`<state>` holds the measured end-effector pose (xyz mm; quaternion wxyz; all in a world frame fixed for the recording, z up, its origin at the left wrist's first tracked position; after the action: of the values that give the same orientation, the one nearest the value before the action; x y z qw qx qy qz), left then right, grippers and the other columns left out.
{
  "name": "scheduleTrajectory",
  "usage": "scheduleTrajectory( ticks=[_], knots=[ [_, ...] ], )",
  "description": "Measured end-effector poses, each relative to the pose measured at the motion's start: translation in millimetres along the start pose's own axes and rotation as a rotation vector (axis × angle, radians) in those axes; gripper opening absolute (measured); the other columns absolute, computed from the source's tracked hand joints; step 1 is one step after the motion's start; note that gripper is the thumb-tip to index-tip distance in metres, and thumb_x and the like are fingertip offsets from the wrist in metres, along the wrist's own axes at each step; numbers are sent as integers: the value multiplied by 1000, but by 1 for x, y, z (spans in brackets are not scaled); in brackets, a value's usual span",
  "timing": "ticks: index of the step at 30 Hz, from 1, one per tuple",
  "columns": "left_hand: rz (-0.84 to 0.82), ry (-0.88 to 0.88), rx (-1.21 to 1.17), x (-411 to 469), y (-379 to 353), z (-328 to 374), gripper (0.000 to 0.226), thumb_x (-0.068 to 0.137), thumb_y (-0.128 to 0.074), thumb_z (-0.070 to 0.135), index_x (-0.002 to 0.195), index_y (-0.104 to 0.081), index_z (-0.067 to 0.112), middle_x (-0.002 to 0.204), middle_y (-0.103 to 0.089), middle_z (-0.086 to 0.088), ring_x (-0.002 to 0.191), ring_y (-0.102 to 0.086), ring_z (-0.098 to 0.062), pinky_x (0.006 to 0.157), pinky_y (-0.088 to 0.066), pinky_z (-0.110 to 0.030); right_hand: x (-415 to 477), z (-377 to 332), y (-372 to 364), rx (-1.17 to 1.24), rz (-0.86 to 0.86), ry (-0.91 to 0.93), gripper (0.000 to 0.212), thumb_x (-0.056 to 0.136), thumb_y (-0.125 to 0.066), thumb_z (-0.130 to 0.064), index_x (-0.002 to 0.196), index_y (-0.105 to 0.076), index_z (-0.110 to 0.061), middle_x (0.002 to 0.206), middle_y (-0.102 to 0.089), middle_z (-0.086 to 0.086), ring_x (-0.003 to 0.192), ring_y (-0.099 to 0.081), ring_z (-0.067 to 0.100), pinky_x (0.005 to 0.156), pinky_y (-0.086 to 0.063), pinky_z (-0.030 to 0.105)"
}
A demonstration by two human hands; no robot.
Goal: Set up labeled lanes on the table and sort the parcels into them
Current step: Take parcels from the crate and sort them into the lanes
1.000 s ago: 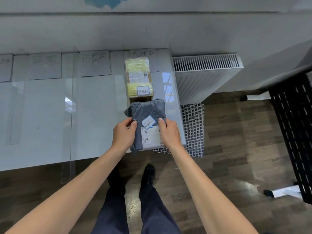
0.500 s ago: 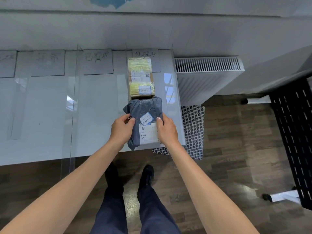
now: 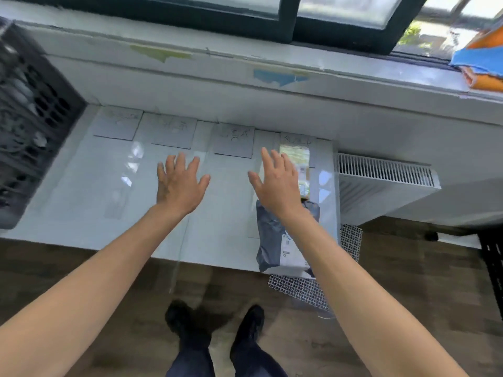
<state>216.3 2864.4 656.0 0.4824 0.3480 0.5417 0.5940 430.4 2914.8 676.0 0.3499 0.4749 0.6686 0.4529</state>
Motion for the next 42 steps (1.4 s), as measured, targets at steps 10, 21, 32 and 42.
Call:
scheduleTrajectory(
  ticks=[10, 21, 32, 42],
  knots=[
    [117, 163, 134, -8, 116, -186, 62, 100, -41, 51, 152, -34, 16, 158, -28, -19, 145, -21, -37, 118, -13, -56, 42, -245, -19, -97, -68, 352, 66, 104, -36, -50, 159, -20, -16, 162, -25, 13, 152, -16, 32, 123, -13, 47],
    [255, 364, 122, -39, 215, -373, 60, 100, -40, 51, 149, -38, 18, 154, -35, -14, 141, -29, -33, 116, -21, -54, 54, -477, -44, -111, -50, 649, 66, 105, -35, -52, 159, -22, -17, 162, -27, 10, 151, -20, 32, 122, -18, 46],
    [285, 585, 124, -50, 228, -476, 59, 93, -55, 47, 144, -43, 20, 144, -48, -5, 132, -40, -30, 113, -26, -52, 78, -599, -85, -64, -108, 888, 65, 102, -40, -53, 154, -31, -16, 152, -41, 7, 145, -31, 29, 118, -27, 44],
    [410, 679, -222, -53, 207, -527, 44, 100, -39, 14, 143, -49, 17, 128, -61, -13, 107, -61, -36, 82, -48, -44, 66, -665, -161, 48, -267, 873, 80, 92, -56, -56, 152, -26, -13, 137, -52, 10, 123, -54, 33, 106, -38, 49]
  ],
)
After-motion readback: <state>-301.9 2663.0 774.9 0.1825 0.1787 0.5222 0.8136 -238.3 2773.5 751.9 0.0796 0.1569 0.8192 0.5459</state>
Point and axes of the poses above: each hand's wrist, its own x-axis towards the middle knuckle, its own y-axis out of the back of the hand, z = x × y, the point moved 3 cm from there along x, towards the middle knuckle
